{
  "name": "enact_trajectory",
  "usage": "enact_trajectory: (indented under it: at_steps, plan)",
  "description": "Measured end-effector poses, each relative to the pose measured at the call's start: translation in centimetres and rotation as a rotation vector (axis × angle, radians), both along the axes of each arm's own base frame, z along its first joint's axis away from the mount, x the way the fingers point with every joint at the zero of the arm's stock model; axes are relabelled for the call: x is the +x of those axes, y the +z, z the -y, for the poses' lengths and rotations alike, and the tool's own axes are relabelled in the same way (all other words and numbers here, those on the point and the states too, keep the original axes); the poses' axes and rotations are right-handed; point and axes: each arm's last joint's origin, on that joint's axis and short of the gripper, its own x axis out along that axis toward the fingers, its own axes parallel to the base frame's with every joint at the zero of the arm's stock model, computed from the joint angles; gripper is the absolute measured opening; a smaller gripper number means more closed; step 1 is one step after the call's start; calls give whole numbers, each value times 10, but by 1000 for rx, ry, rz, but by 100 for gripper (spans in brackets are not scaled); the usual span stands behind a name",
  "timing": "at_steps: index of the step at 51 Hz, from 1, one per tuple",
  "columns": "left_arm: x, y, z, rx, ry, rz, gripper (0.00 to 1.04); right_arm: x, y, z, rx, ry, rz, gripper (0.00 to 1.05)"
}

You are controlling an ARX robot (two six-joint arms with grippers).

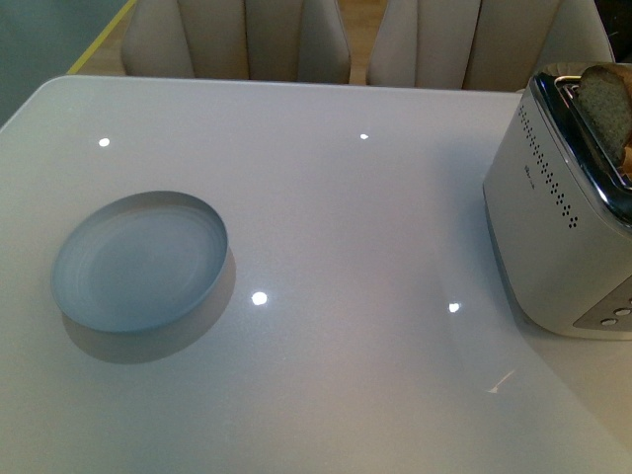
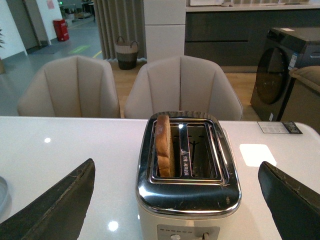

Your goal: Left arm holds plate, right arm toasts bread

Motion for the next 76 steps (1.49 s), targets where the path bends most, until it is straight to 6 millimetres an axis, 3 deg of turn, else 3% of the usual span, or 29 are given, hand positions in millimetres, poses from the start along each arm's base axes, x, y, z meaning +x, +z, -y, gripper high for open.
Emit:
enact_trajectory:
  at_steps: [39, 46, 64, 66, 76]
  plan:
    - [-16, 0, 0, 0, 0, 3, 3, 0, 0, 0, 0, 0, 0, 96]
    - [-26, -3, 0, 2, 0, -5, 3, 0, 0, 0, 0, 0, 0, 96]
    - [-27, -2, 0, 3, 0, -1, 3, 0, 0, 0, 0, 0, 0, 96]
    - [-27, -2, 0, 3, 0, -1, 7, 0, 0, 0, 0, 0, 0, 96]
    - [-27, -2, 0, 3, 0, -1, 52, 0, 0, 0, 0, 0, 0, 96]
